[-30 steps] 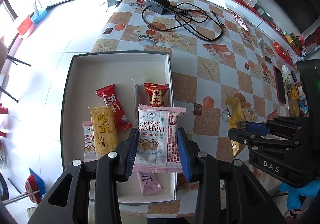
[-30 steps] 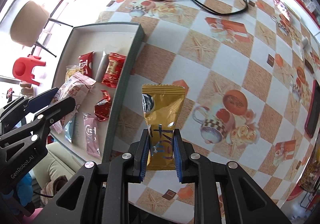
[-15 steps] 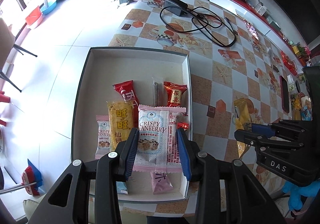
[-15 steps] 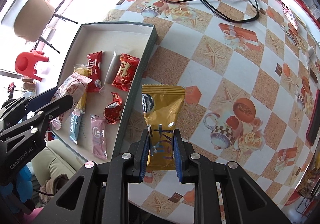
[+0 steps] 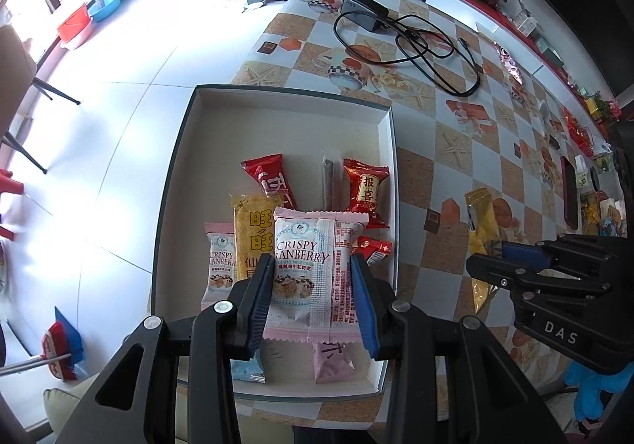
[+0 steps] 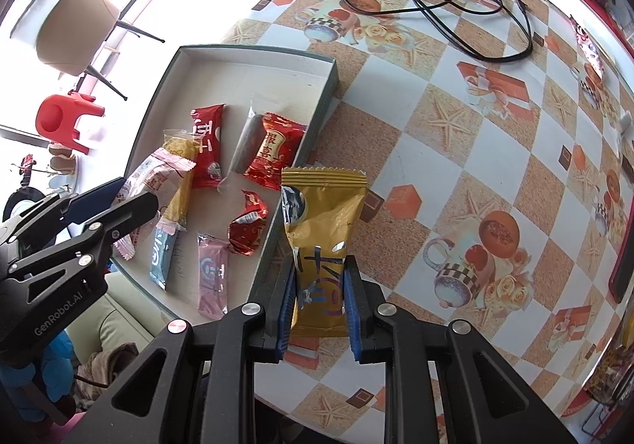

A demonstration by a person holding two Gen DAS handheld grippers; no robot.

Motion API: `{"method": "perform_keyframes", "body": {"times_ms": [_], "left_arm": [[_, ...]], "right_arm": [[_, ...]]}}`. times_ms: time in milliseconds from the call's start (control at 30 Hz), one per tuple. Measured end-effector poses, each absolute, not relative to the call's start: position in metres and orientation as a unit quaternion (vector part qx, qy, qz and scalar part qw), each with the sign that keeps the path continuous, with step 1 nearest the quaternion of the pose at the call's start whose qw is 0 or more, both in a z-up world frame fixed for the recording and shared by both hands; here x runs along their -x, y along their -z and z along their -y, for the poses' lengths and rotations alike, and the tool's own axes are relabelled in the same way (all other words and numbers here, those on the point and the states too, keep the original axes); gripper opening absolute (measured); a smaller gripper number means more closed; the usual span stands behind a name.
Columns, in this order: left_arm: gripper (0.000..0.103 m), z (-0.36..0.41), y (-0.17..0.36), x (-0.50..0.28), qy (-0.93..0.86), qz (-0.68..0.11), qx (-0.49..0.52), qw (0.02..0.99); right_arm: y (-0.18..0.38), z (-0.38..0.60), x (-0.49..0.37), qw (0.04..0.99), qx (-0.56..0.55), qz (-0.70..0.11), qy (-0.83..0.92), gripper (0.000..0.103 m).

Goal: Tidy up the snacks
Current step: 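Lower both held packets toward the snacks inside the tray, then open both tools to drop the packets into the tray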

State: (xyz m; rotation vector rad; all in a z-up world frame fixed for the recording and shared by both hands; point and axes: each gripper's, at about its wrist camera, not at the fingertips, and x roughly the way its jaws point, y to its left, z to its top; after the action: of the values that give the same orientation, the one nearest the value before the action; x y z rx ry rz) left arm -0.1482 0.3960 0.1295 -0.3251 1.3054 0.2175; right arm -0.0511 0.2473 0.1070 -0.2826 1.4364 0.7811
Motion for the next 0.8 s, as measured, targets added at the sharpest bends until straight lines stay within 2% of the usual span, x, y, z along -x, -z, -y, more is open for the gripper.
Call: {"method": "perform_keyframes", "body": {"times_ms": [800], "left_arm": [[0.042, -0.426, -0.098, 0.167, -0.142, -0.635, 0.157, 0.743]], "right_arm": [[-0.114, -0.3, 0.059, 0.659, 0.145, -0.628, -0.387, 0.024]]}}
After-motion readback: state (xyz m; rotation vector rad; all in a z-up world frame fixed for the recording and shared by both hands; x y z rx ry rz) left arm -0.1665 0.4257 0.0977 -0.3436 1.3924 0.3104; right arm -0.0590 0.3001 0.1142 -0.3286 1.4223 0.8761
